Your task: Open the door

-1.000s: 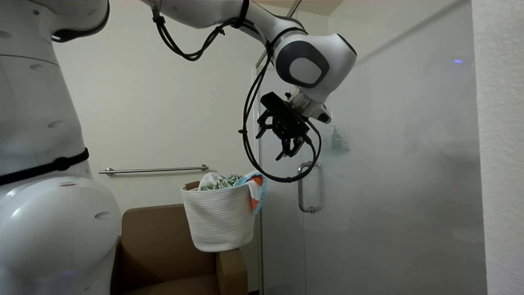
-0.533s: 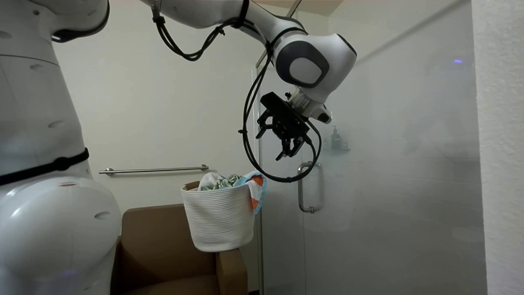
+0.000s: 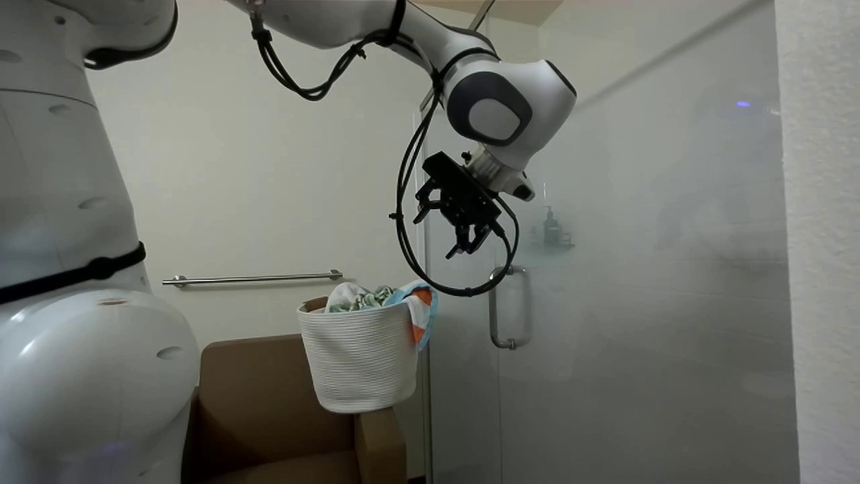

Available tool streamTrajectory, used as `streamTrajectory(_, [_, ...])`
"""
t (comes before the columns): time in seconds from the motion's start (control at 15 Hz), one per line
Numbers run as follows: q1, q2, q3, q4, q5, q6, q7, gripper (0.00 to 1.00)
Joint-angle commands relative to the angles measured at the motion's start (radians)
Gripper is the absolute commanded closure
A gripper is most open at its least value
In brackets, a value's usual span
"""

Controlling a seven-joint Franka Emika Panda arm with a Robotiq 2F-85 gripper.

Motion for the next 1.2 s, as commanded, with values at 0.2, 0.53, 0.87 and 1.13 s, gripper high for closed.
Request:
streamTrajectory(0.2, [0.006, 0.012, 0.036, -0.026, 0.218, 0.046, -0.152, 0.00])
streamTrajectory(0.53, [-0.015, 0.057, 0.033, -0.033, 0.389, 0.027, -0.234, 0.00])
streamTrajectory(0.87, [-0.044, 0.098, 0.026, -0.031, 0.490, 0.033, -0.312, 0.00])
streamTrajectory(1.13, [-0.059, 0.116, 0.025, -0.020, 0.547, 0.021, -0.494, 0.00])
